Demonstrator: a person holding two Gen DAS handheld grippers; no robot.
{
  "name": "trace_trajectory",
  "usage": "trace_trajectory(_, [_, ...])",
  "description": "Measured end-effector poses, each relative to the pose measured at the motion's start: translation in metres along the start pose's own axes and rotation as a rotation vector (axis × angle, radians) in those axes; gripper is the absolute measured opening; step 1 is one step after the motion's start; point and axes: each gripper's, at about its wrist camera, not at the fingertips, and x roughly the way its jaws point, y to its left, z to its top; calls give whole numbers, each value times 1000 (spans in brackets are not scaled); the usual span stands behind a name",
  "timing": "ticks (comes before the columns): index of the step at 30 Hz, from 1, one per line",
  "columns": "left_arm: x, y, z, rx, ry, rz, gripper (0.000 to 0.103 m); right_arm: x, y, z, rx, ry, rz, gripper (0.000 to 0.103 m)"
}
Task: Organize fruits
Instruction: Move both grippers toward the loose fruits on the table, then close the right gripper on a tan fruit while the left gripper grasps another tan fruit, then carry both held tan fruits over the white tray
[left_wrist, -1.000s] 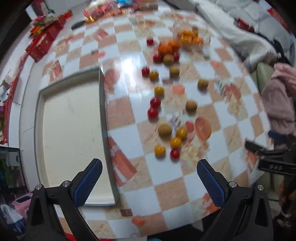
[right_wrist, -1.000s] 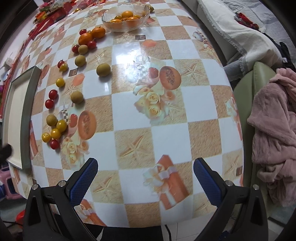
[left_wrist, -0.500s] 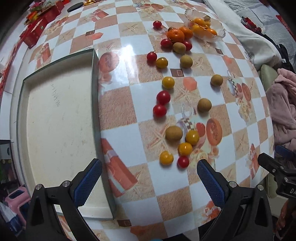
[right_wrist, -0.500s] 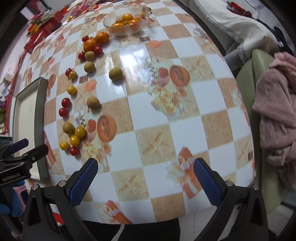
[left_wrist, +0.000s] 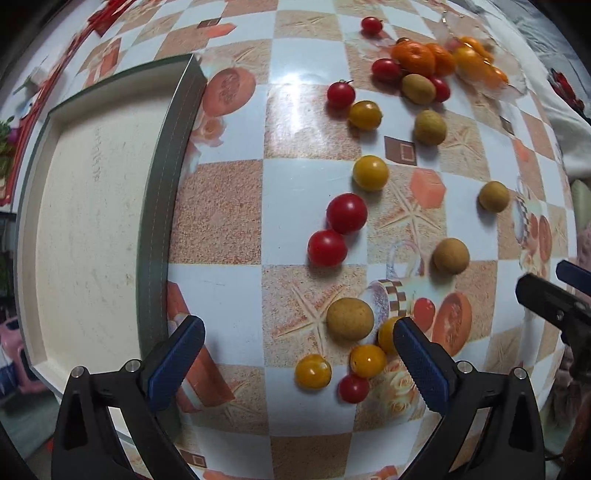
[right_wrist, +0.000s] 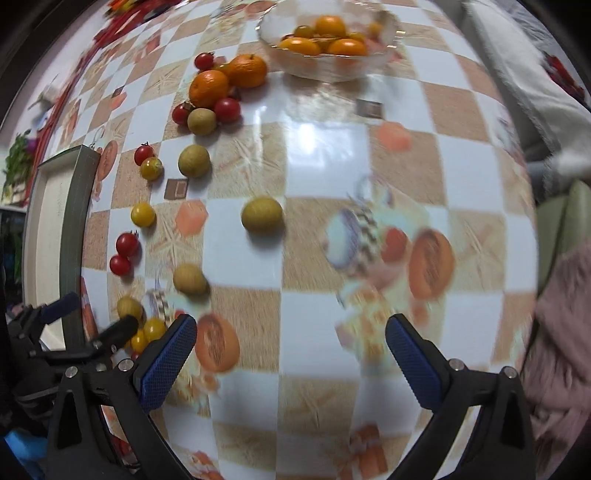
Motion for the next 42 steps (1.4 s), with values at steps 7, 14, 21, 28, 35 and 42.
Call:
trace_trajectory(7, [9, -4, 6, -24, -15, 9, 103, 27, 12, 29, -61, 16, 17, 90])
trace_trajectory(14, [23, -20, -3, -28, -9, 23, 82, 37, 28, 44, -114, -8, -19, 80])
trace_trajectory(21, [10, -26, -15, -14, -38, 22, 57, 35, 53, 58, -157, -46, -59, 30])
trace_trajectory(28, [1, -29, -21, -24, -61, -54, 28, 26, 35, 58, -67, -41, 40, 31])
trace_trajectory(35, [-15, -22, -29, 0, -83, -100, 28, 13, 13, 43, -56, -39, 75, 31])
trace_trajectory(42, [-42, -6, -37, 21, -116, -127, 28, -5, 24, 13, -64, -53, 97, 31])
